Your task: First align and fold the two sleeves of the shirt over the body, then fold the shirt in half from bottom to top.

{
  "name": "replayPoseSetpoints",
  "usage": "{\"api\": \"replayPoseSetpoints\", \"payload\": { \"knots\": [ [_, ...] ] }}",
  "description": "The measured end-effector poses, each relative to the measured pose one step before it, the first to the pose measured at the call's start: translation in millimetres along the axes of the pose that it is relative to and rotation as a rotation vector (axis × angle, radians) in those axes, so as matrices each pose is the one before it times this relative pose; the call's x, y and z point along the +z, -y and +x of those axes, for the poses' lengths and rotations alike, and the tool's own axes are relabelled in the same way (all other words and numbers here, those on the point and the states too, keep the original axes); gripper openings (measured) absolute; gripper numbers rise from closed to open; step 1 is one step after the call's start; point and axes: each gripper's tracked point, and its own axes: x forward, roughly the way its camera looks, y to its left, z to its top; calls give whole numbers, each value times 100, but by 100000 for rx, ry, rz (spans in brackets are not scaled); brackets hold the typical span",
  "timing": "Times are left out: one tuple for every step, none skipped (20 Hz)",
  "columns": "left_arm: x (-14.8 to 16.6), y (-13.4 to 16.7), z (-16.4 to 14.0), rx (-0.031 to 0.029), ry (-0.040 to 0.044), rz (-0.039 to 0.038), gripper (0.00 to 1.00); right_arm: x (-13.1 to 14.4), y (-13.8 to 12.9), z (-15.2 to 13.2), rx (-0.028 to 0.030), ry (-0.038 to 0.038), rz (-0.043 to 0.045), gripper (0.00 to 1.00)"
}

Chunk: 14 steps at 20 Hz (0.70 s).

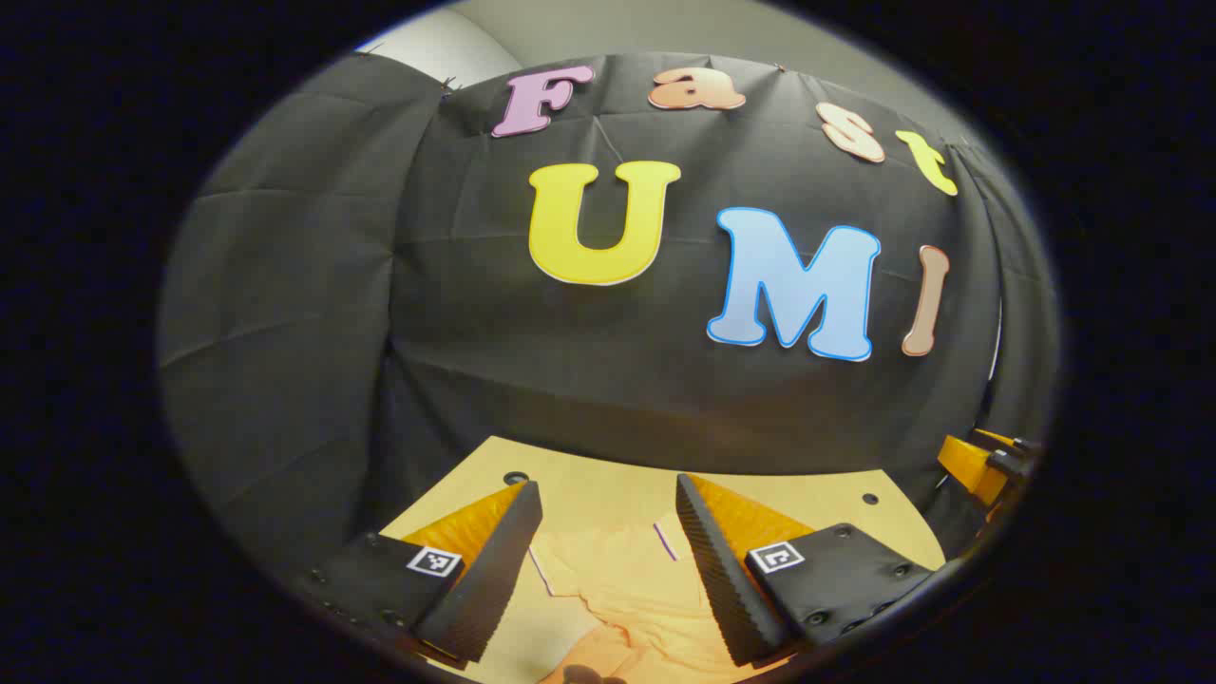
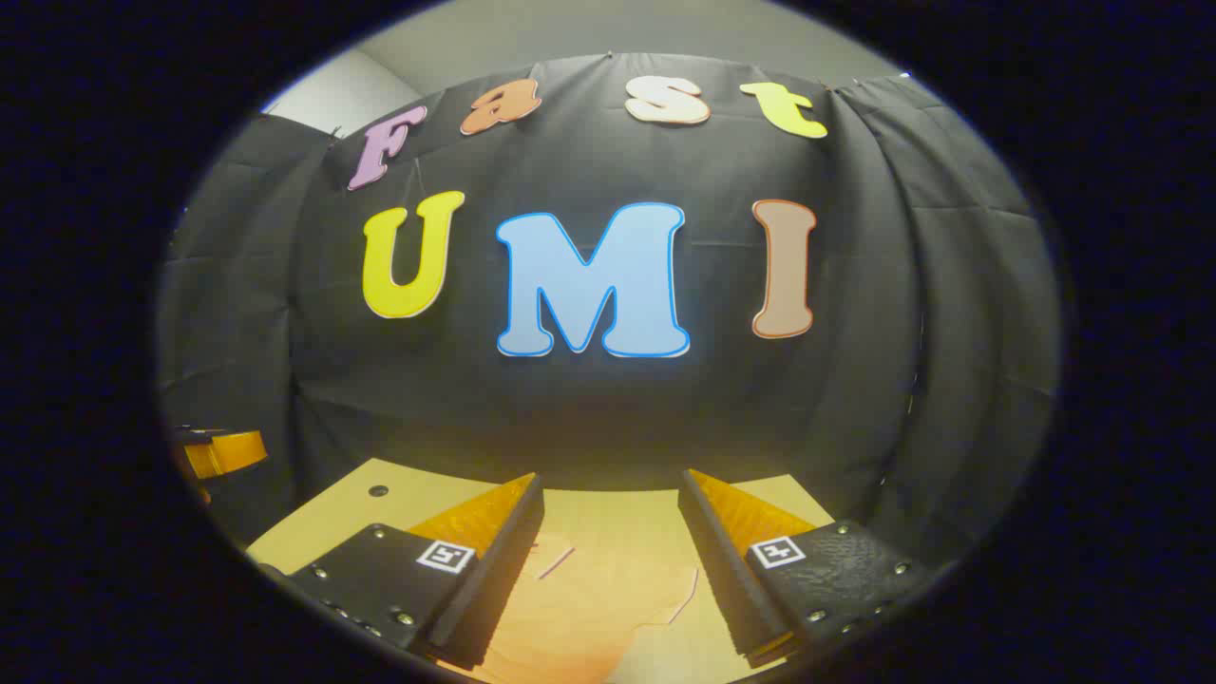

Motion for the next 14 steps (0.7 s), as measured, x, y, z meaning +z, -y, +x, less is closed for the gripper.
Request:
{"api": "replayPoseSetpoints", "payload": {
  "knots": [
    [22,309,70,-176,-141,529,92,-206,301,125,-312,-559,81,87],
    [50,218,127,104,-91,579,92,-191,68,27,-215,-736,296,88],
    [25,92,97,-66,-227,475,92,-313,132,430,-83,-788,408,90],
    [-68,51,65,-30,-223,314,92,-195,95,100,-198,-839,92,88],
    [-101,-104,97,98,-123,309,92,-269,65,145,278,-614,-74,87],
    [25,-29,19,223,-222,303,92,-237,132,192,-265,-768,-521,87],
    [-72,-50,149,190,-361,355,92,-393,64,276,-48,-801,-413,90],
    [-76,-71,78,87,-305,298,92,-332,122,178,16,-1157,-169,88],
    [-72,2,116,224,-390,135,92,-571,198,336,91,-1370,72,88],
    [-60,-127,32,181,-323,135,92,-502,189,207,2,-1537,210,90],
    [-122,0,67,236,-379,180,92,-585,149,329,81,-1725,517,88],
    [-72,-59,52,106,-265,204,92,-465,105,276,-20,-1432,960,91],
    [-69,-119,50,137,-172,167,92,-633,257,409,-71,-1617,934,90],
    [-45,-22,-17,188,-231,180,94,-458,296,346,-401,-1301,1067,90]
  ]
}}
